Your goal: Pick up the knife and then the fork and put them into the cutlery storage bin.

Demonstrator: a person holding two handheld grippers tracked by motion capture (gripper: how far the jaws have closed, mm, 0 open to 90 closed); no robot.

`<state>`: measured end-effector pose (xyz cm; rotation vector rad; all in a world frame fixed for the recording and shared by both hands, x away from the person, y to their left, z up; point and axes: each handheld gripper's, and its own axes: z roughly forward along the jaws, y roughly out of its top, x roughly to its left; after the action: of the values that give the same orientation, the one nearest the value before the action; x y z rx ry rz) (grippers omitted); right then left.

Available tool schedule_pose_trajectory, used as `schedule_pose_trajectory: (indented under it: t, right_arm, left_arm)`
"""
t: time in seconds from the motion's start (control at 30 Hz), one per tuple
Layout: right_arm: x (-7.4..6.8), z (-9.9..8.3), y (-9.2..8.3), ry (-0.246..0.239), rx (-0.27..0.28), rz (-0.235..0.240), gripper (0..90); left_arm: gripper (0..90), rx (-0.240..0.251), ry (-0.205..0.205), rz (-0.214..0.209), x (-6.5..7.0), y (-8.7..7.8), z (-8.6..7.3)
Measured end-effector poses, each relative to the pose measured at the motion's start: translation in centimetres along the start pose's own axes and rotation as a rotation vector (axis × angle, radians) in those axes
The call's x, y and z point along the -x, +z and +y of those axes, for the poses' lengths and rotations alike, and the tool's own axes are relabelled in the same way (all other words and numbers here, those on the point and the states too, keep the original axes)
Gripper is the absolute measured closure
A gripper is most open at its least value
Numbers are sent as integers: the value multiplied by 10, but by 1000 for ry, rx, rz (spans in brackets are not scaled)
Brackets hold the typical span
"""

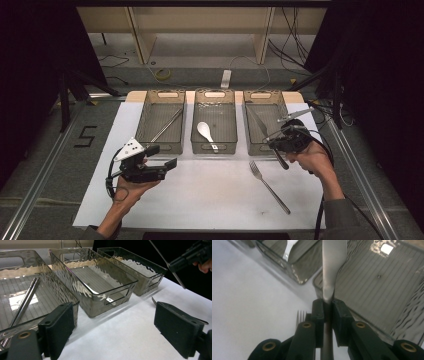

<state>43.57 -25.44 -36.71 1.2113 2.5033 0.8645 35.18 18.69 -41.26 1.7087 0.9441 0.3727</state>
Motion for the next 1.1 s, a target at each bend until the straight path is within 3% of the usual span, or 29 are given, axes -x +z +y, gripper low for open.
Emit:
schedule_pose_trajectory:
  t: [0.2, 0.4, 0.67, 1.1]
  right_arm:
    - [9, 23, -3, 13, 19, -20, 811]
    - [21, 39, 3, 30, 4, -34, 811]
    - [25, 57, 12, 39, 0, -34, 811]
    - [42, 74, 29, 108, -13, -80, 810]
  left_arm:
    - [158, 4, -3, -4, 0, -1, 0]
    - [158, 5, -1, -6, 0, -1, 0]
    - [158, 3, 2, -6, 0, -1, 0]
    - [158, 5, 1, -7, 0, -1, 1]
